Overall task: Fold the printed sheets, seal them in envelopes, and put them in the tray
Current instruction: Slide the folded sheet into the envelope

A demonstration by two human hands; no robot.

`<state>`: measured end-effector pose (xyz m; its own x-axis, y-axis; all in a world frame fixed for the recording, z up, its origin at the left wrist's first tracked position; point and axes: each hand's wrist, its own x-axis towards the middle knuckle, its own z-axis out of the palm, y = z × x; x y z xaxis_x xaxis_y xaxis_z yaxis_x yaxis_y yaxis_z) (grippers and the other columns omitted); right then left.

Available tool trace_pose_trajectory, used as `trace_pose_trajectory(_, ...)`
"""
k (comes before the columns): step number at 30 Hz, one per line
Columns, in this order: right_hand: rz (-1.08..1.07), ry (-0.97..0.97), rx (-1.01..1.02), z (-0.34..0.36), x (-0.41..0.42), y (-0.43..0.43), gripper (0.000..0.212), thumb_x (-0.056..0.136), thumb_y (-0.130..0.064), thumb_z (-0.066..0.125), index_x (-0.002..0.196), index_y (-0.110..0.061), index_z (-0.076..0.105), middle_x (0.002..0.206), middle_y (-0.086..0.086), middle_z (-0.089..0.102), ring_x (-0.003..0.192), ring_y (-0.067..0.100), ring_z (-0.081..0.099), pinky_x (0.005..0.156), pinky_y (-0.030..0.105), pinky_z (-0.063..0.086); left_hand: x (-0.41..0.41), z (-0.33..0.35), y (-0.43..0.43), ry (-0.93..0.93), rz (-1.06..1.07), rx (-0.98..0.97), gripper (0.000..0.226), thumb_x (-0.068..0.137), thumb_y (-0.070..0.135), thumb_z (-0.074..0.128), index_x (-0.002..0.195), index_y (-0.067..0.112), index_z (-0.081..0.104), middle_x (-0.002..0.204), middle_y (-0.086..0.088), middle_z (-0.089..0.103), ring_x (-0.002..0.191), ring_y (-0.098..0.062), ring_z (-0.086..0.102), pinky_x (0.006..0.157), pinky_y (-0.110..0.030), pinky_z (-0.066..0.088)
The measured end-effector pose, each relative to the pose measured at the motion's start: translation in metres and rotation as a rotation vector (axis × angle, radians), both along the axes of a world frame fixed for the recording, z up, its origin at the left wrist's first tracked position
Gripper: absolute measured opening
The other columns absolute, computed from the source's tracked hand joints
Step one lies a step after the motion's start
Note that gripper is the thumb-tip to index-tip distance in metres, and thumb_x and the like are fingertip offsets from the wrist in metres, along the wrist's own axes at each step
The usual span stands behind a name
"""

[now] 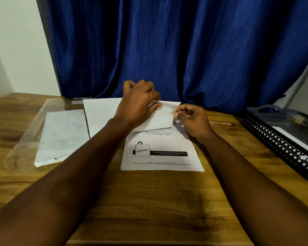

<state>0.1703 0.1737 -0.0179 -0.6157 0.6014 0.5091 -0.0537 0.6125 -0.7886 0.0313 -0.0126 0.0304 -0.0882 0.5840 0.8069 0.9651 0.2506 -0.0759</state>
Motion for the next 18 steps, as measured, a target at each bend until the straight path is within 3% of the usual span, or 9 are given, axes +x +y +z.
trace_pose_trajectory(4, 0.015, 0.088, 0.098, 0.007, 0.005, 0.003, 0.013, 0.091, -0.001, 0.080, 0.095, -0.013, 0.076, 0.092, -0.005, 0.074, 0.081, -0.002, 0.066, 0.080, 0.019, 0.056, 0.013, 0.007, 0.002, 0.125, -0.006, 0.024, 0.010, 0.095, 0.027, 0.074, 0.101, 0.022, 0.079, 0.100, 0.000, 0.065, 0.096, -0.026, 0.060, 0.091, -0.045, 0.032)
trace_pose_trajectory(7, 0.037, 0.018, 0.137, 0.001, 0.007, 0.014, 0.013, 0.091, 0.004, 0.074, 0.097, -0.008, 0.076, 0.091, -0.004, 0.074, 0.083, 0.010, 0.065, 0.079, 0.031, 0.057, 0.022, 0.001, 0.009, 0.102, -0.062, -0.202, 0.009, 0.094, 0.022, 0.070, 0.098, 0.023, 0.078, 0.104, -0.001, 0.068, 0.095, -0.026, 0.064, 0.083, -0.046, 0.046)
trace_pose_trajectory(9, 0.038, -0.116, 0.094, -0.007, 0.011, 0.023, 0.013, 0.094, -0.002, 0.075, 0.095, -0.015, 0.078, 0.090, 0.000, 0.077, 0.081, 0.017, 0.069, 0.078, 0.040, 0.059, 0.024, -0.015, 0.013, -0.043, -0.076, -0.400, 0.007, 0.092, 0.023, 0.074, 0.097, 0.026, 0.076, 0.111, 0.004, 0.067, 0.101, -0.019, 0.062, 0.085, -0.045, 0.052)
trace_pose_trajectory(11, 0.056, -0.238, 0.067, -0.013, 0.014, 0.029, 0.012, 0.094, -0.007, 0.077, 0.093, -0.018, 0.080, 0.087, 0.003, 0.079, 0.076, 0.018, 0.071, 0.074, 0.038, 0.059, 0.021, -0.034, 0.014, -0.253, -0.126, -0.493, 0.007, 0.090, 0.026, 0.077, 0.090, 0.030, 0.071, 0.108, 0.011, 0.068, 0.101, -0.011, 0.059, 0.087, -0.041, 0.055)
trace_pose_trajectory(15, -0.006, -0.307, 0.117, -0.010, 0.016, 0.030, 0.014, 0.093, -0.001, 0.073, 0.097, -0.012, 0.081, 0.091, -0.005, 0.080, 0.080, 0.000, 0.073, 0.076, 0.019, 0.056, 0.017, -0.051, 0.014, -0.579, -0.228, -0.481, 0.007, 0.095, 0.029, 0.077, 0.091, 0.026, 0.071, 0.112, 0.007, 0.074, 0.106, -0.008, 0.063, 0.094, -0.035, 0.054)
trace_pose_trajectory(18, -0.018, -0.350, 0.177, -0.011, 0.016, 0.028, 0.017, 0.092, -0.002, 0.071, 0.098, -0.014, 0.081, 0.089, 0.001, 0.079, 0.081, 0.014, 0.074, 0.075, 0.025, 0.060, 0.020, -0.051, 0.014, -0.673, -0.253, -0.464, 0.015, 0.092, 0.038, 0.080, 0.091, 0.025, 0.074, 0.117, 0.009, 0.075, 0.110, -0.007, 0.063, 0.095, -0.022, 0.049)
